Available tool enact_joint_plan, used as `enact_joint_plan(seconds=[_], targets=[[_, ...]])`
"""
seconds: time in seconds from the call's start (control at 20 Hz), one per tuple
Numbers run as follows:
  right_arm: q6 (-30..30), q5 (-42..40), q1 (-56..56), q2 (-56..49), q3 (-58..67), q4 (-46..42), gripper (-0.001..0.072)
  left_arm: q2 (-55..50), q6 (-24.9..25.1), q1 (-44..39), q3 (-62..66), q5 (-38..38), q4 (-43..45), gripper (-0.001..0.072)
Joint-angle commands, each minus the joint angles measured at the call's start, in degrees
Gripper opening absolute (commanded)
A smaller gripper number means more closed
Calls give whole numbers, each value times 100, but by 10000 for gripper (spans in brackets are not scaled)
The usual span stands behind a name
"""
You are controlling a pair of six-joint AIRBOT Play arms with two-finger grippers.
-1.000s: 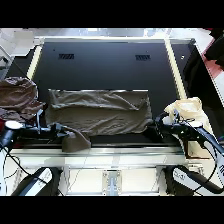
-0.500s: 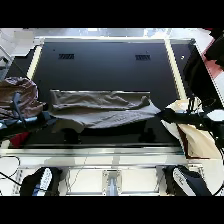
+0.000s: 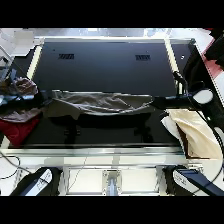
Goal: Fold the shirts.
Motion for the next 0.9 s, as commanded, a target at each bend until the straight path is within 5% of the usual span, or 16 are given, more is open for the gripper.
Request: enact_joint_plan(seconds=[0.0,0.3,0.85], targets=[[374,-293,179,-1045,599,-437,8,-1263,-61,-358,728,732,345,8],[470,-835,321,-2258,1318,-461,8,-2817,-55,-778,1620,802,1047,9],[1082,-1309,321,-2841,1574,-1237,13,-3095,-133,-955,1672,841,1821,24]])
